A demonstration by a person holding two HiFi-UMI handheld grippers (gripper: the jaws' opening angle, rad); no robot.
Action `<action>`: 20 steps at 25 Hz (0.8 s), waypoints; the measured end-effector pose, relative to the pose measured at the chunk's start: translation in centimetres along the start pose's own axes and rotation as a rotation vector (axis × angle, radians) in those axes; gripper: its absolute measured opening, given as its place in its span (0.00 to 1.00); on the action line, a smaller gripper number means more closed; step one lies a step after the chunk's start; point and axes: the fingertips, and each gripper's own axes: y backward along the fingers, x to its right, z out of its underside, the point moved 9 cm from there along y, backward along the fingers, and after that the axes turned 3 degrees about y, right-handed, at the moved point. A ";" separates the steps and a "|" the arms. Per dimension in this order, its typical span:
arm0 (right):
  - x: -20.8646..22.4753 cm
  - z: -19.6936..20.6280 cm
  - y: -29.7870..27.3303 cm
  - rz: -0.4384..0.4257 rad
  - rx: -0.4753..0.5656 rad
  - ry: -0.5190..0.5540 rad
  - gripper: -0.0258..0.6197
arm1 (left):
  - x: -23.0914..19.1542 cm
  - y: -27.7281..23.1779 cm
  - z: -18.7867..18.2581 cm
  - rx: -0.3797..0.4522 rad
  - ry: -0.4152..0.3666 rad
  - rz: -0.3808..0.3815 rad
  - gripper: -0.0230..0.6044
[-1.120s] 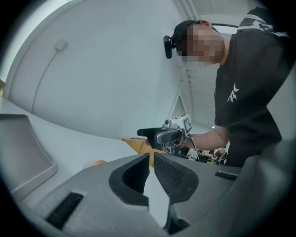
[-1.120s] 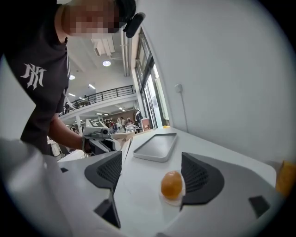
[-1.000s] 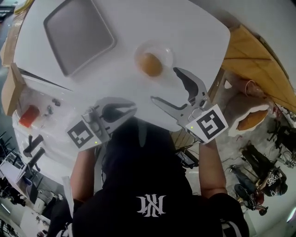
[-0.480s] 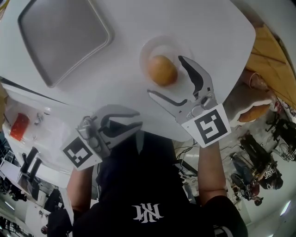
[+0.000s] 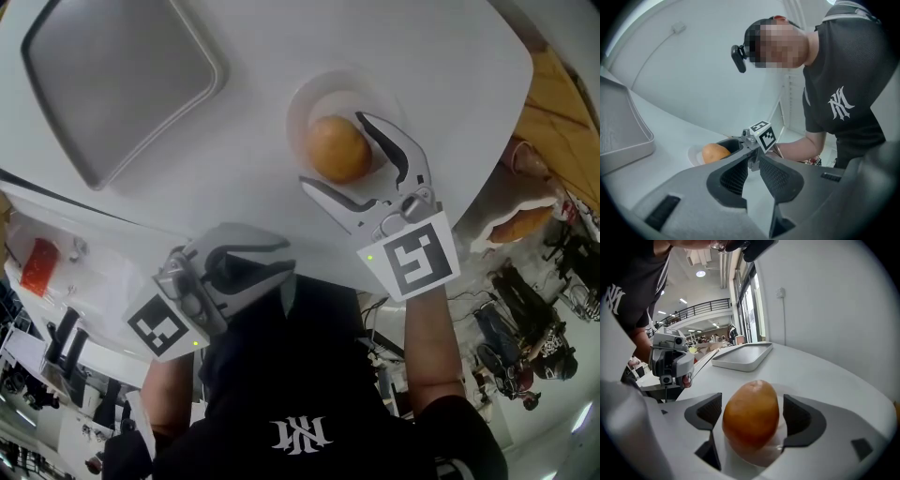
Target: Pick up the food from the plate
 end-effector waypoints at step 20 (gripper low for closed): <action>-0.7 -1.3 2.1 0.024 -0.056 0.064 0.58 | 1.9 0.4 -0.2 -0.007 -0.046 0.016 0.13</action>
